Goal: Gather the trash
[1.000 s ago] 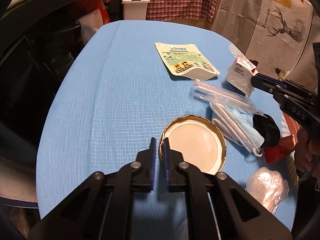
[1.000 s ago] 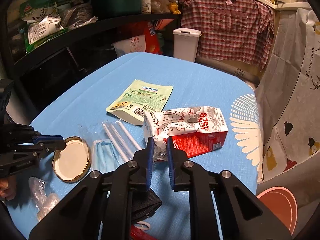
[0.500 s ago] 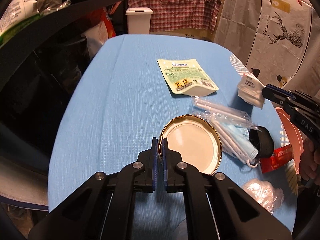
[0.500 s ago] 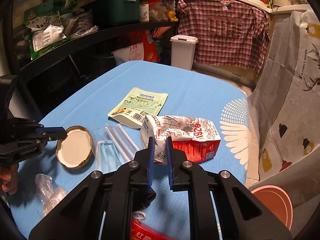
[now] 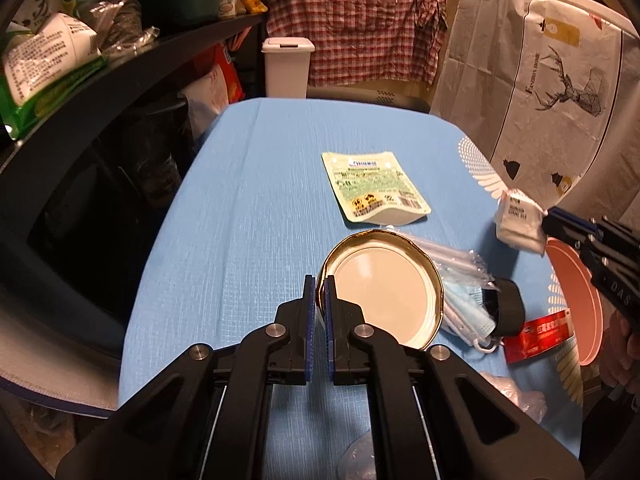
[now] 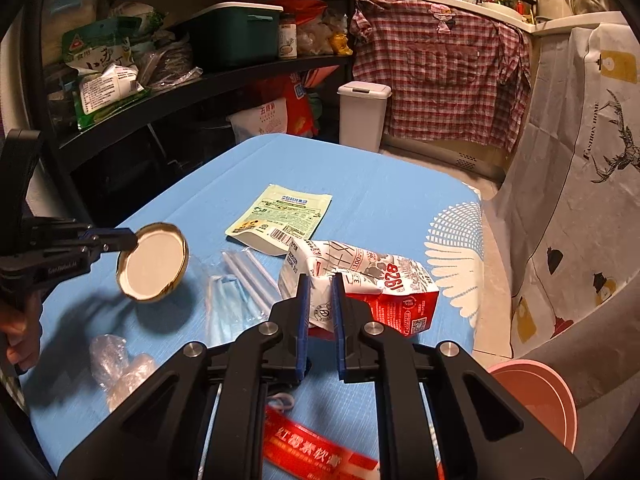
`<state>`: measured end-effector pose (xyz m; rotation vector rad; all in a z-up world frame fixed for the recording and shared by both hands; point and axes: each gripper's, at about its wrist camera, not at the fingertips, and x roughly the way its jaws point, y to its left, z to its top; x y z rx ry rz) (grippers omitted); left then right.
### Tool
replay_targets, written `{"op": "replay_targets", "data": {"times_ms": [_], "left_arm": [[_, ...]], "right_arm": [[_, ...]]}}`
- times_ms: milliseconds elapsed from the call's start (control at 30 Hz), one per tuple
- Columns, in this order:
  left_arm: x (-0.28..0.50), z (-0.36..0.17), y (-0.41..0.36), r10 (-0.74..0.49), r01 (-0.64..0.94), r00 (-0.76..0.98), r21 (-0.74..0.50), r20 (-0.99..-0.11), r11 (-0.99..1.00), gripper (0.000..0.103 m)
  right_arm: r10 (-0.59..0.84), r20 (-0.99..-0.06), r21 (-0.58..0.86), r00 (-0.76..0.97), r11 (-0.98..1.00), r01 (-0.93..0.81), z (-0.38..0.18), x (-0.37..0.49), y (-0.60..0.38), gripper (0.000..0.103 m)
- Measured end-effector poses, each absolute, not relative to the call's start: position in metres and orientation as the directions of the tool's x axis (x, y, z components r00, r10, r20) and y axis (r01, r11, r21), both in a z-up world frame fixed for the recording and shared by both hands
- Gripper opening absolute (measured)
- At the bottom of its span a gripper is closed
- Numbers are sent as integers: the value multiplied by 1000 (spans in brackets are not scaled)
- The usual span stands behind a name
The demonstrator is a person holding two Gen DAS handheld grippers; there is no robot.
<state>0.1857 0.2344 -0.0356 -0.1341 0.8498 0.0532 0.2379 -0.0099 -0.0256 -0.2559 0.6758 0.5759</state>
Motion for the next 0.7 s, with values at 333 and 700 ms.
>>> {"op": "replay_targets", "data": {"times_ms": [333,700], "left_arm": [[177,-17,238,-10,-115,690,-123,-724,986,4],[170,-1,231,-14,-114,713,-136,-701,984,4]], "right_arm": [[417,-628,-53,657,819,-571,-9,218,-16,10],[444,-589,-29,675,823,-567,21,194,-37,0]]}}
